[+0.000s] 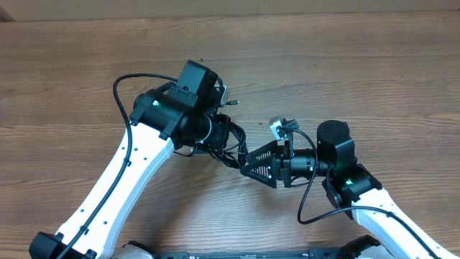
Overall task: Untangle cables
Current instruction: 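Move the right gripper toward the bundle held by the left gripper, then grasp a cable strand from the bundle with the right gripper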
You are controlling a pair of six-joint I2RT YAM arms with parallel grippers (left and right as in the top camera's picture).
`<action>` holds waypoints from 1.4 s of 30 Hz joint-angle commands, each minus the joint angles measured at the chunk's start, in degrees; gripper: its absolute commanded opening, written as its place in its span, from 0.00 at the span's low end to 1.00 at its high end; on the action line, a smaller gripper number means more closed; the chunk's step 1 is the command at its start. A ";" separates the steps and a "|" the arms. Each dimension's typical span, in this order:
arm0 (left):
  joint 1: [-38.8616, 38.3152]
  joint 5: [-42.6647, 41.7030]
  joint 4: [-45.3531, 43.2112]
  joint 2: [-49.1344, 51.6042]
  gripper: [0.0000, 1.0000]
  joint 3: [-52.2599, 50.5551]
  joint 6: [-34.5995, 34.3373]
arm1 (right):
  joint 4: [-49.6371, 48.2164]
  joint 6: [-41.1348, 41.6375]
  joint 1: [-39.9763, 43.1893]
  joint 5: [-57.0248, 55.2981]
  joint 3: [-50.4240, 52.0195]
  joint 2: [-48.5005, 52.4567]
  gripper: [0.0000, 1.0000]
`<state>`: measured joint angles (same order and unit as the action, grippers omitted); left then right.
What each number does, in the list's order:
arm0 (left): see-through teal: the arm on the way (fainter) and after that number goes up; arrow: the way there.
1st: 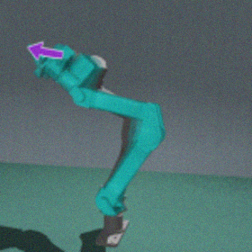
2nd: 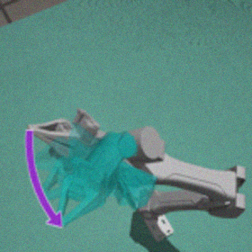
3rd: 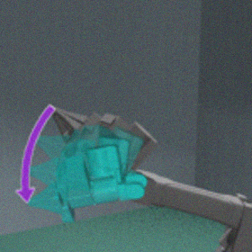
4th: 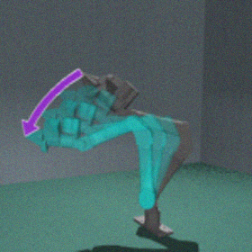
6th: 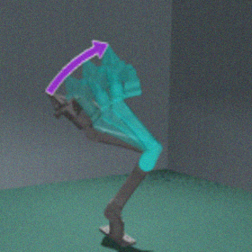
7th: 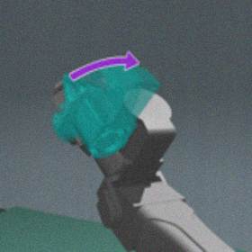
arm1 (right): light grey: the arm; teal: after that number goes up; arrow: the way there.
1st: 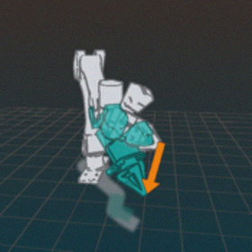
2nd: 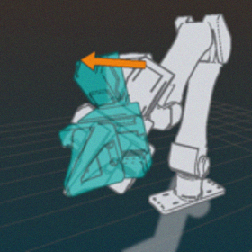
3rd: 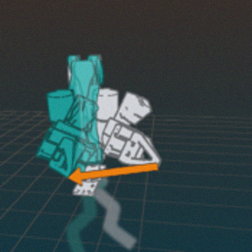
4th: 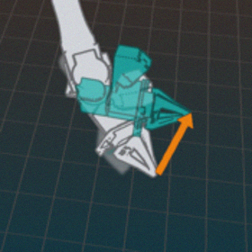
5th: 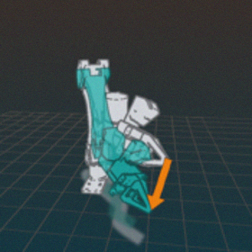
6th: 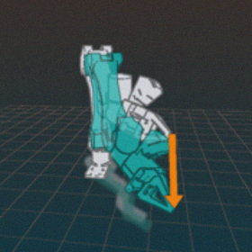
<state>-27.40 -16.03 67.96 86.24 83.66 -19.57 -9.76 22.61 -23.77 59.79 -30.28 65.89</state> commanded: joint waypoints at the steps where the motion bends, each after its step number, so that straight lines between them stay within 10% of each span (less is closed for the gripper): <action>1: -0.44 1.05 0.28 -1.18 0.04 1.68 -0.52 | -0.74 -0.61 -0.39 -0.85 -0.70 0.24 0.61; 19: -0.44 2.32 2.58 0.39 0.04 1.68 1.33 | -2.05 -4.42 -0.39 -5.27 -0.70 0.37 0.60; 42: -0.50 -1.88 -1.33 0.42 0.04 1.68 -4.22 | 6.05 -6.62 -9.92 -21.00 -0.70 0.76 0.33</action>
<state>-27.40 -15.31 67.16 86.37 83.70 -22.59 -3.92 16.29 -33.43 43.51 -30.30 66.17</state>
